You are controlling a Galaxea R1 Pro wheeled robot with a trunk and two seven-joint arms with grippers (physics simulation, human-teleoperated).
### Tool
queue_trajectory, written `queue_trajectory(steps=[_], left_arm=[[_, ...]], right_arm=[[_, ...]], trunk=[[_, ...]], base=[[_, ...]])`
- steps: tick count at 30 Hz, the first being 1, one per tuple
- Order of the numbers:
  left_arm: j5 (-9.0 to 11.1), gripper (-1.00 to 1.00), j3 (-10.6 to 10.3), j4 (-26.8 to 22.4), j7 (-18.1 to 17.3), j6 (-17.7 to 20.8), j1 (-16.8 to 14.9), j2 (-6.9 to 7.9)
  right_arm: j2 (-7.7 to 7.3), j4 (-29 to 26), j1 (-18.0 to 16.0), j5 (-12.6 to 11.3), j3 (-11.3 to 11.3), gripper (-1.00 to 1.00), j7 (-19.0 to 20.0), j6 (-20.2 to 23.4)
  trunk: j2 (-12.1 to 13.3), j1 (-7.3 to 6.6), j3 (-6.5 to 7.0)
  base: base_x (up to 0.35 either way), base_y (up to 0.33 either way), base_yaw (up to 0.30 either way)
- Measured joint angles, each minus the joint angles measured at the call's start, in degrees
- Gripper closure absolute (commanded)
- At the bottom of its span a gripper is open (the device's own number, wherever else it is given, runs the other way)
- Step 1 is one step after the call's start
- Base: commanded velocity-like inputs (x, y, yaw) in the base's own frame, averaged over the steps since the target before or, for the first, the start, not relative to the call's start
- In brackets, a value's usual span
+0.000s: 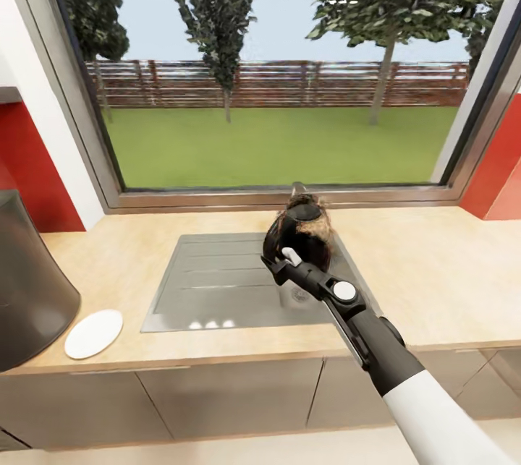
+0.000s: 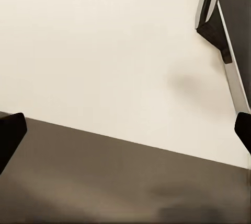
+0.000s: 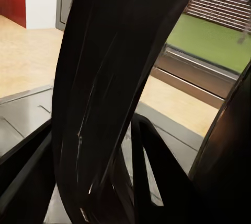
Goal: Set up a coffee station on the kitchen countertop: keep the coffee maker on the countertop, move the bottle of coffee from the kitchen shelf to the counter next to the coffee maker, place a paper coffee filter on top of the coffee maker, put the saucer next to the coffee maker with the coffee cup on the saucer, and place the electric kettle next to the coffee maker.
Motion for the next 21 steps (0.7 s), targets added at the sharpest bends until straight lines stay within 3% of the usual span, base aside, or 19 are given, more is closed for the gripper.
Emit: queue_trajectory(steps=[21], left_arm=[[0.00, -1.00, 0.09, 0.00, 0.00, 0.00, -0.04, -0.05]], right_arm=[[0.02, 0.01, 0.00, 0.00, 0.00, 1.00, 0.03, 0.00]], trunk=[[0.00, 0.00, 0.00]], base=[[-0.001, 0.000, 0.272]])
